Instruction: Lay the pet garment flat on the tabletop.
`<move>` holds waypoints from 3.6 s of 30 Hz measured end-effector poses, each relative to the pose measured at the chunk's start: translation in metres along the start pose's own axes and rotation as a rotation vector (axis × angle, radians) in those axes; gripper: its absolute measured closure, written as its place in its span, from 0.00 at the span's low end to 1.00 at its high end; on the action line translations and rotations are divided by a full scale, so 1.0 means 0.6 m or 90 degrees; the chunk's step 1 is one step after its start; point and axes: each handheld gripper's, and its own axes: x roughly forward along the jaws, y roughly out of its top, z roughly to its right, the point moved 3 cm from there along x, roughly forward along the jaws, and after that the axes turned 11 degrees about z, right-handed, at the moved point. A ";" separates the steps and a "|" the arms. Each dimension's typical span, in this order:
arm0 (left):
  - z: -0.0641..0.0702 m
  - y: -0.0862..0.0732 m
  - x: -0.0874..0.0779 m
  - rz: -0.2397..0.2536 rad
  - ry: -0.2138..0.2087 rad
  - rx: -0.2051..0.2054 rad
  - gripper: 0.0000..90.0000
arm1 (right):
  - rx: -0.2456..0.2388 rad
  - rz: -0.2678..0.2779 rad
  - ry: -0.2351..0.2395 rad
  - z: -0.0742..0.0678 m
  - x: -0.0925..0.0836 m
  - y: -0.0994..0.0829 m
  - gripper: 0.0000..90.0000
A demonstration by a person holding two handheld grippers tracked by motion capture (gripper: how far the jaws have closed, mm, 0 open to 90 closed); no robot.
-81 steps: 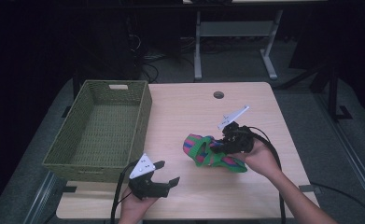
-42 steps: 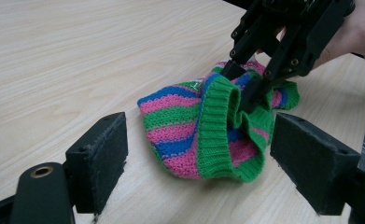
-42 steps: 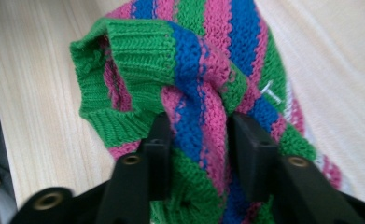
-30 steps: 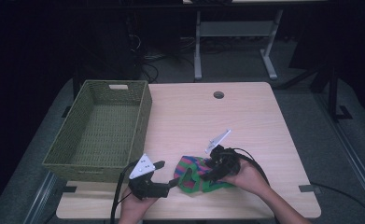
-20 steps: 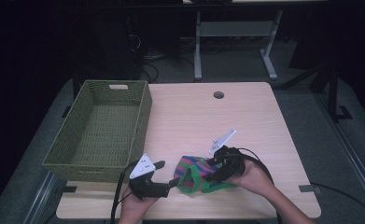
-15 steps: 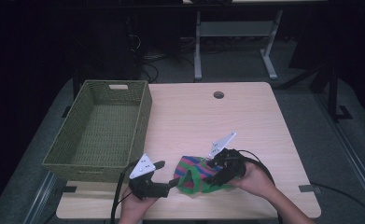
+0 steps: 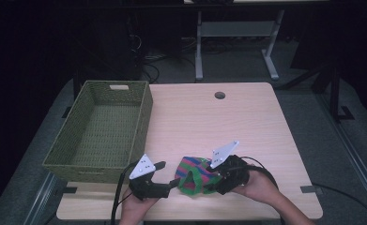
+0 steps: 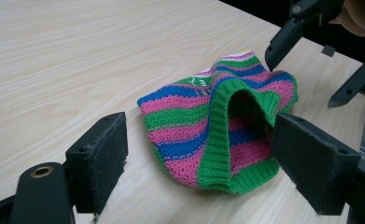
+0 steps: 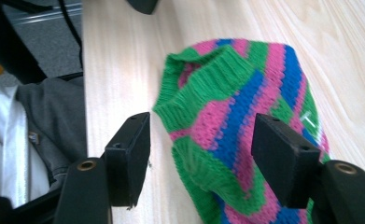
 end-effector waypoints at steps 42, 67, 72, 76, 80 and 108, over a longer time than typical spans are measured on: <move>0.000 -0.002 0.002 -0.004 -0.008 -0.005 0.21 | -0.031 -0.017 0.016 -0.002 0.025 -0.033 0.90; 0.011 0.012 0.012 0.012 -0.074 -0.011 0.22 | 0.017 0.089 -0.021 0.039 -0.067 0.013 0.91; 0.018 0.016 0.011 0.013 -0.090 0.008 0.22 | 0.025 0.111 -0.022 0.047 -0.082 0.021 0.91; 0.014 0.019 0.018 0.008 -0.090 0.013 0.22 | 0.031 0.124 -0.019 0.050 -0.091 0.022 0.92; 0.009 0.018 0.027 0.007 -0.098 0.005 0.22 | 0.032 0.129 -0.019 0.051 -0.099 0.021 0.92; -0.007 0.006 0.116 -0.044 -0.147 0.022 0.51 | 0.034 0.171 -0.011 0.055 -0.124 0.024 0.92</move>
